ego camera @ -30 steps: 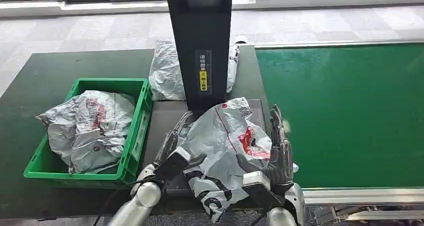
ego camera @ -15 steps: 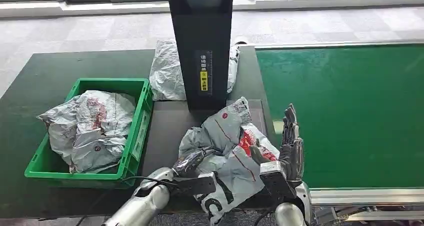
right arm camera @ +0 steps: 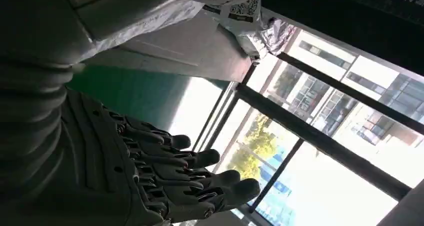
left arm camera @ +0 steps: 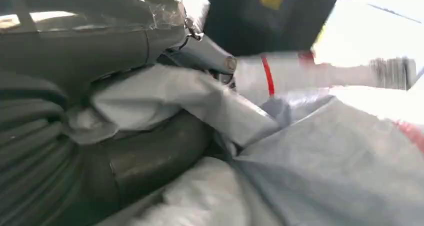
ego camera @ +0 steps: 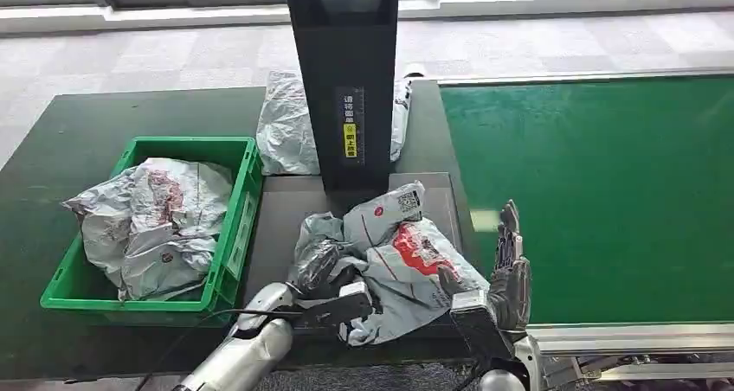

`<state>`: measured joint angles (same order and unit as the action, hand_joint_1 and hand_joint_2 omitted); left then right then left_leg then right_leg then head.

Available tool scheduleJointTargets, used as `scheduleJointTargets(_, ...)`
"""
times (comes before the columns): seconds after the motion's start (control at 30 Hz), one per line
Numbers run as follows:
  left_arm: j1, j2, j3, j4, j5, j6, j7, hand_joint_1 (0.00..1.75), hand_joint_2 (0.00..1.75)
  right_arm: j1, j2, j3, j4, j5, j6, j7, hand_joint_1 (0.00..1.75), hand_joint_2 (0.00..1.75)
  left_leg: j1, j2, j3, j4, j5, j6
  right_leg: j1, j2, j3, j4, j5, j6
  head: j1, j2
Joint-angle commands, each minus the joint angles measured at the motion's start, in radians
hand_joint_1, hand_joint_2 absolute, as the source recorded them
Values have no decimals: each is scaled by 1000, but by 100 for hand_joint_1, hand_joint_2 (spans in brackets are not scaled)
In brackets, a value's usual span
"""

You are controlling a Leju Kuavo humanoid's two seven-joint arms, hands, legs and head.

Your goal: Moved the parcel from conveyor to table for the left to box.

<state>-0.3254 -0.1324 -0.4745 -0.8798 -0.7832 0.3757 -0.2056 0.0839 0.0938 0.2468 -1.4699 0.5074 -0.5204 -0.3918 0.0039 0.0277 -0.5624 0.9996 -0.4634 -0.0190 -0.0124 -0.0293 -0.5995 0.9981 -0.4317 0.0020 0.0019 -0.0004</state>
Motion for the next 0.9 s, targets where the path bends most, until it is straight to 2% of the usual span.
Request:
scheduleJointTargets(0.03, 25, 52, 242, -426, -177, 304, 77, 175, 175, 14, 37, -34, -7, -7, -33, 14, 0, 175, 2, -2, -4, 1, 1, 0, 2, 2, -3, 1, 0, -1, 1, 0)
scheduleJointTargets(0.07, 28, 53, 243, -426, -177, 305, 76, 175, 175, 13, 37, -34, -7, -7, -33, 14, 0, 175, 3, 0, -5, 2, 0, 0, 3, 4, -4, 1, 0, -1, 1, 0)
scheduleJointTargets(0.1, 52, 2, 354, -508, -314, 322, 34, 175, 175, 11, 33, -30, -1, -15, -32, 16, 0, 175, 3, 0, -3, 1, 0, 0, 3, 6, -3, 0, 1, -1, 0, 0)
scheduleJointTargets(0.13, 64, -28, 413, -551, -366, 322, 0, 175, 175, 10, 33, -28, 2, -23, -28, 15, 0, 175, 2, 1, -2, 0, 0, 0, 2, 5, -2, 1, 1, -1, 0, 0)
scheduleJointTargets(0.17, 82, -100, 562, -666, -491, 322, -94, 175, 175, 4, 30, -22, 16, -27, -28, 11, 0, 175, 2, 0, -2, 0, 0, 0, 2, 5, -2, 0, 1, -1, 0, 0)
scheduleJointTargets(0.23, 86, -131, 673, -785, -565, 322, -140, 175, 175, -2, 31, -18, 27, -33, -30, 5, 0, 175, 3, 1, -5, 3, -1, 0, 2, 6, -5, 2, 0, -1, 0, 0)
scheduleJointTargets(0.33, 94, -155, 764, -875, -572, 322, -193, 175, 175, 0, 27, -15, 26, -41, -34, 0, 0, 175, 3, 2, -6, 2, -1, 0, 3, 6, -5, 1, 1, 0, 1, 0)
scheduleJointTargets(0.43, 91, -212, 923, -926, -559, 322, -295, 175, 175, 10, 21, -13, 18, -59, -35, -7, 0, 175, 3, 5, -3, 0, -1, 0, 1, 10, -4, 0, 1, -1, 0, 0)
scheduleJointTargets(0.5, 101, -207, 951, -900, -611, 322, -254, 175, 175, 11, 23, -14, 17, -63, -37, -12, 0, 175, 3, 3, -3, 0, -1, 0, 2, 7, -4, 0, 0, -1, 0, 0)
scheduleJointTargets(0.53, 132, -163, 926, -878, -657, 322, -143, 175, 175, 11, 23, -13, 13, -57, -32, -5, 0, 175, 3, 3, -2, -1, -1, 0, 2, 9, -2, -1, 0, -1, 0, 0)
scheduleJointTargets(0.57, 150, -121, 889, -846, -685, 322, -58, 175, 175, -32, 16, 20, 45, -53, -60, 32, 0, 175, 3, 1, -1, -2, -1, 0, 2, 7, -1, -2, 0, -1, 0, 0)
scheduleJointTargets(0.6, 164, -115, 887, -838, -658, 322, -37, 175, 175, 7, 9, 6, 6, -55, -49, 21, 0, 175, 1, 3, 0, -2, -1, 0, 1, 7, -1, -2, 0, -1, 0, 0)
scheduleJointTargets(0.63, 181, -96, 878, -796, -723, 322, 40, 175, 175, 11, 13, -2, -2, -52, -38, 20, 0, 175, 2, 3, 0, -3, -1, 0, 1, 8, -1, -2, 0, -1, 0, 0)
scheduleJointTargets(0.77, 181, -96, 878, -796, -723, 322, 40, 175, 175, 11, 13, -2, -2, -52, -38, 20, 0, 175, 2, 0, -1, -2, 0, -1, 1, 5, -2, -1, 0, -1, 0, 0)
scheduleJointTargets(0.8, 203, -85, 870, -773, -710, 322, 73, 175, 175, 15, 14, -6, -6, -51, -37, 18, 0, 175, 2, -1, -1, -2, 0, 0, 2, 5, -1, -2, 0, -1, 0, 0)
scheduleJointTargets(0.9, 168, -2, 826, -518, -762, 296, 252, 175, 175, -2, 17, -20, -1, -36, -13, 31, 0, 175, 1, -1, 0, -4, 0, 0, 1, 4, 0, -3, 0, -1, 0, 0)
